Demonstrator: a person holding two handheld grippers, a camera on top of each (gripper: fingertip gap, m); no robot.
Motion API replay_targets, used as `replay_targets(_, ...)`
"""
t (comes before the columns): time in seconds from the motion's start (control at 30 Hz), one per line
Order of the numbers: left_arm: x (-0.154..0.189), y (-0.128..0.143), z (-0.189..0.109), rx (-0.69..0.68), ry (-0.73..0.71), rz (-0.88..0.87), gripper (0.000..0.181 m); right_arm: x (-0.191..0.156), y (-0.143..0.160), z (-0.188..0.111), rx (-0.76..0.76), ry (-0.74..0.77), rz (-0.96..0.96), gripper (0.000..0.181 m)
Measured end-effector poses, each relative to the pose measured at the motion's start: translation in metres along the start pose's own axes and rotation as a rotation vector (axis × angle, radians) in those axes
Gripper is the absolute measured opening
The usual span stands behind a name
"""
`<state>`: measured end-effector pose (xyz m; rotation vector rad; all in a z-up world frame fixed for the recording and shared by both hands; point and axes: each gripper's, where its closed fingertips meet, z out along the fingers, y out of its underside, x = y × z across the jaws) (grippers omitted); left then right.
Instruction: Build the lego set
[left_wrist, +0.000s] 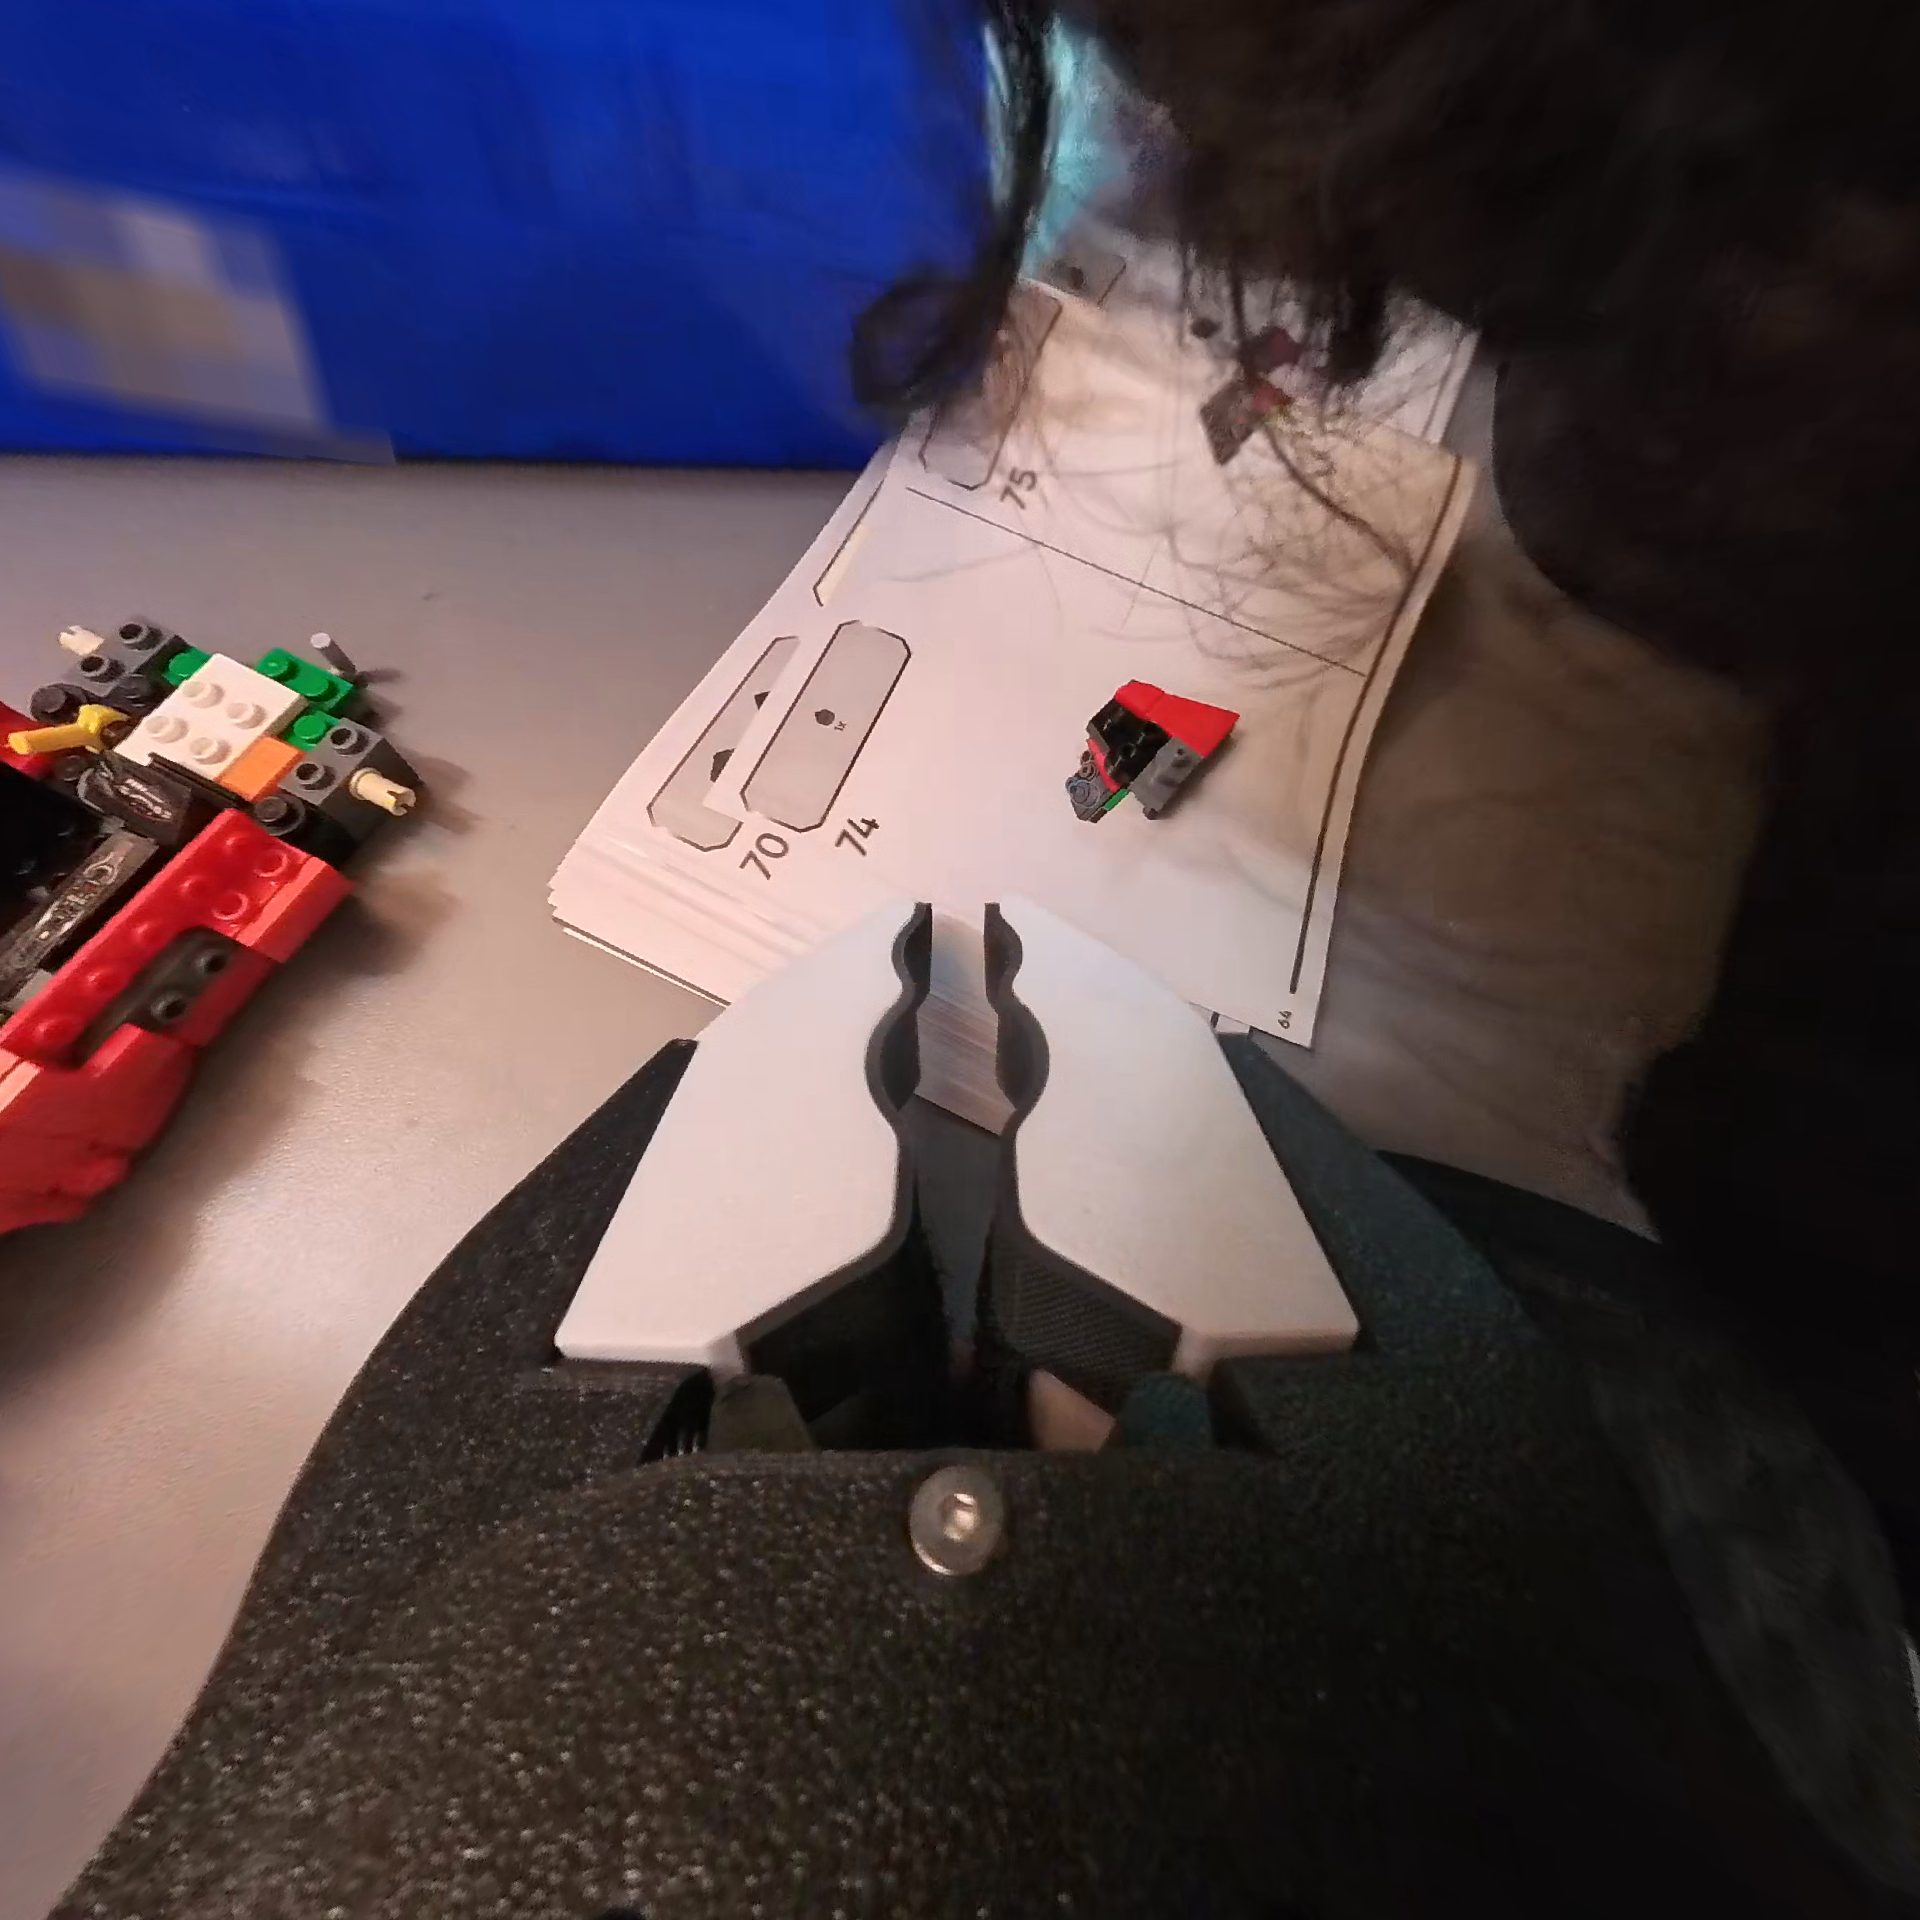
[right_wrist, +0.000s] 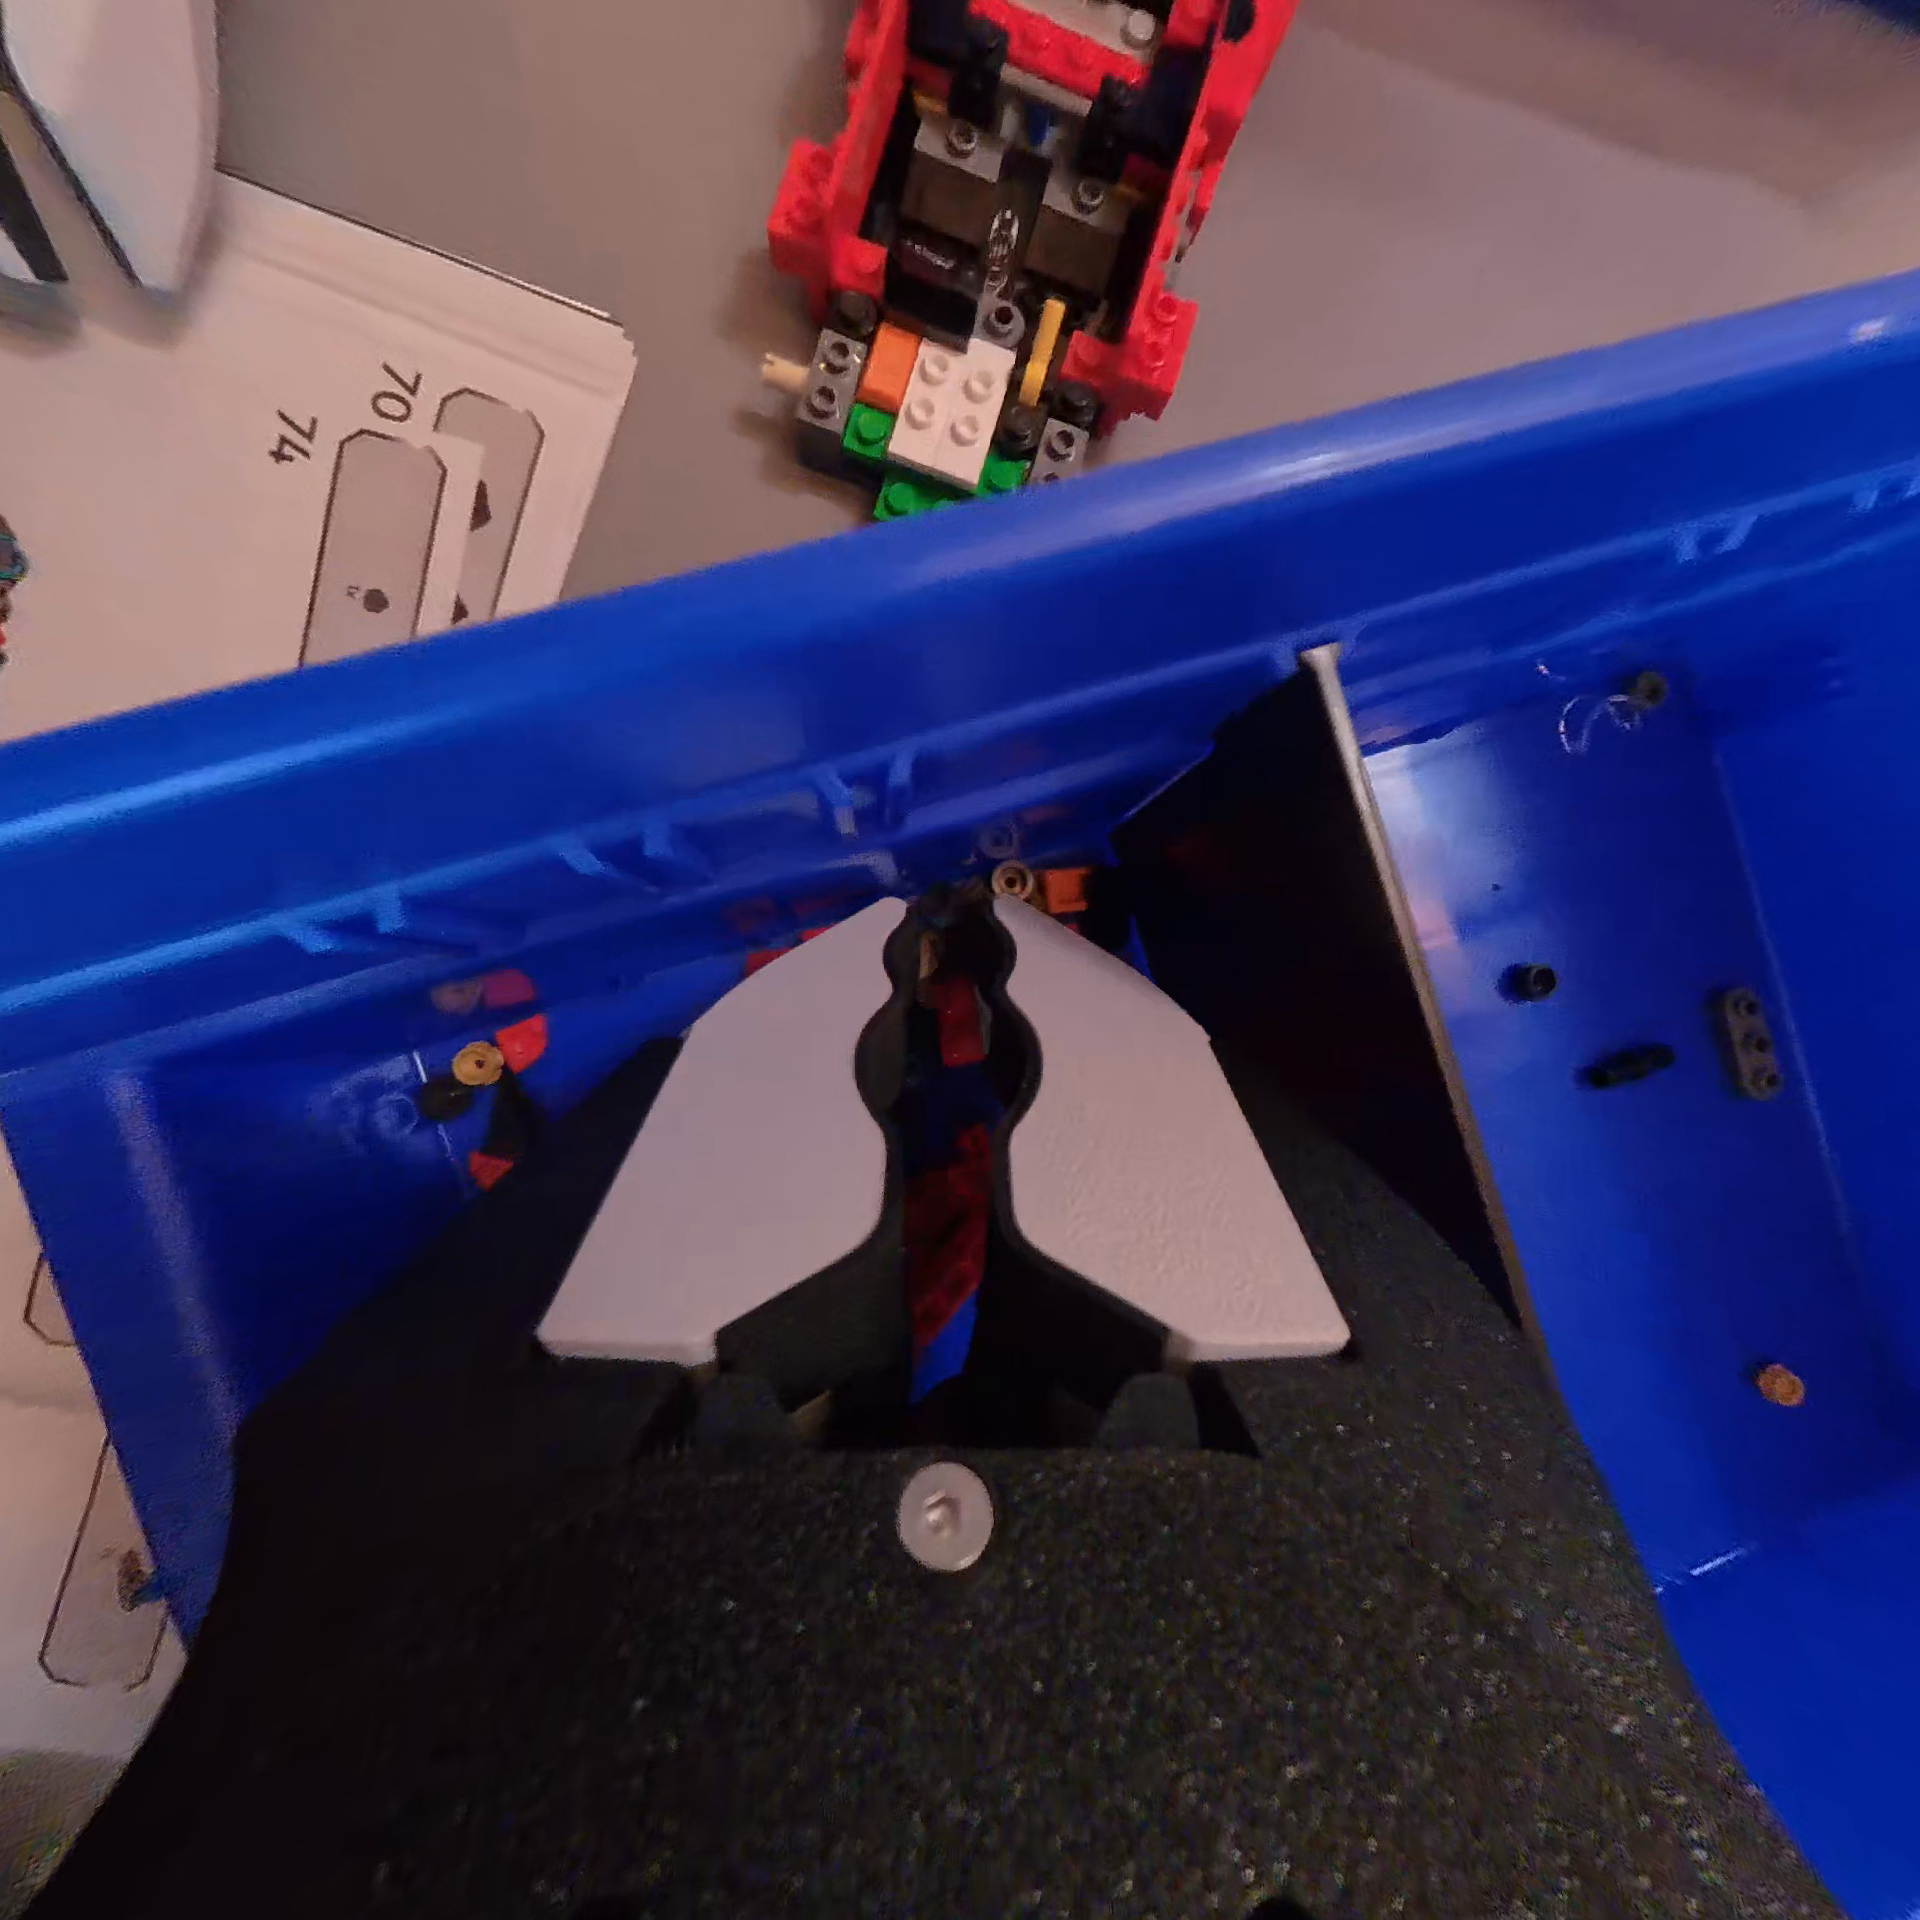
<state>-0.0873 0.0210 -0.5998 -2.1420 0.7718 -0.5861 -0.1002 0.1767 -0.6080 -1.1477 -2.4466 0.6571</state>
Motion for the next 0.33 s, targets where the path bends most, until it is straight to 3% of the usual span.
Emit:
replay_targets(0.03,-0.0003,-0.0007,-0.0005,0.006,0.000,-0.003,0.009,-0.0004,0.0002,0.0002,0.002,-0.002,0.000,0.010)
replay_targets(0.33,-0.0006,-0.0036,-0.0028,0.031,-0.015,0.011,0.008,0.0019,-0.0016,-0.0050,0.065,-0.014,0.022,0.006)
